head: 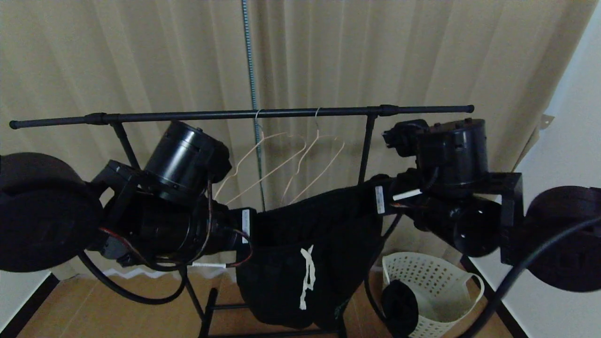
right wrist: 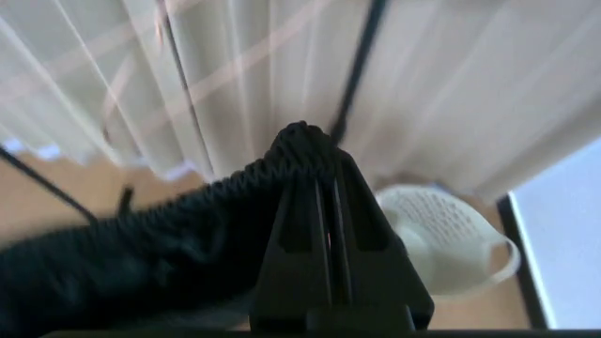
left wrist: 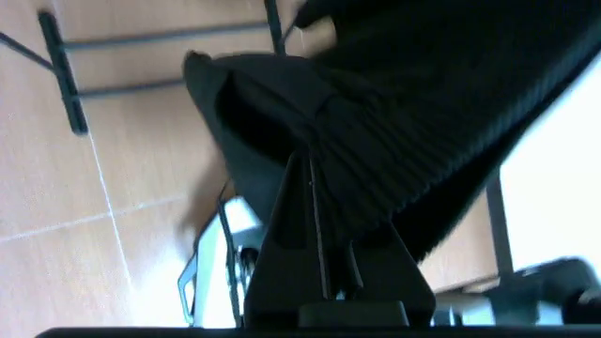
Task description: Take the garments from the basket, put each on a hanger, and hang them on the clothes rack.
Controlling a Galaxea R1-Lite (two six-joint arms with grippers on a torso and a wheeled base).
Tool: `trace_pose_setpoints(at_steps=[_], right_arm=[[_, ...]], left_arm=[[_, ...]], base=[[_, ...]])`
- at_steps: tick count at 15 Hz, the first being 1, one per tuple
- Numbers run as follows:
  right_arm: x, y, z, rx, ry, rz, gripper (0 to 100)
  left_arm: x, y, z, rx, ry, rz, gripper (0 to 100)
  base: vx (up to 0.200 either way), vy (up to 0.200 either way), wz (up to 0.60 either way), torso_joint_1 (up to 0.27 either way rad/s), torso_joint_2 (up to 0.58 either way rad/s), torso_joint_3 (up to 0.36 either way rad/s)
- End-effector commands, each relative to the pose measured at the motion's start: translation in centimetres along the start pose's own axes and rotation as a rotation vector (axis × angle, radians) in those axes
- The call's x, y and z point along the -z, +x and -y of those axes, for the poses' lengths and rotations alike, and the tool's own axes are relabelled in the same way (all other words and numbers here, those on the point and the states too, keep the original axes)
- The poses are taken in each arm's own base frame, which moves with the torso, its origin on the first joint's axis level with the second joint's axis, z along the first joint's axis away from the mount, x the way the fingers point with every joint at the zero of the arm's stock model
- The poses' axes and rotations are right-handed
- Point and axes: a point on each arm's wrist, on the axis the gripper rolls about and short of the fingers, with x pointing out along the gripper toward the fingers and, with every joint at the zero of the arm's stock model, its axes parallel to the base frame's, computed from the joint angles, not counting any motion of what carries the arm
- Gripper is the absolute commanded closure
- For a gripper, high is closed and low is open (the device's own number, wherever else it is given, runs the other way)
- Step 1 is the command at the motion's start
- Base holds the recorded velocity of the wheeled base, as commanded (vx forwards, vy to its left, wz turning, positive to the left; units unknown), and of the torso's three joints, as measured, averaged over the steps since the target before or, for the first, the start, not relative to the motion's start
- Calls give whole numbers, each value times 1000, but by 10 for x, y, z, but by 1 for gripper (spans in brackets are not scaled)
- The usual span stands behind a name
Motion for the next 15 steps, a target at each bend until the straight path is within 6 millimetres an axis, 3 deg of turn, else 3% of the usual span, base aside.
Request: trace_pose_setpoints(at_steps=[1,4,15], right_arm=[[21,-29,5,-42,-43,-25,100],[33,-36,2,-63,-79,-51,100],[30,-42,8,-56,-126,-36,100]], left_arm=[[-13,-6,3,18,4,48,100],[-18,-10,8,36,18,70,100],[-2,-8,5,6,55,32,100]], base=[[0,0,0,0,0,0],[0,0,0,0,0,0],[0,0,0,0,0,0]])
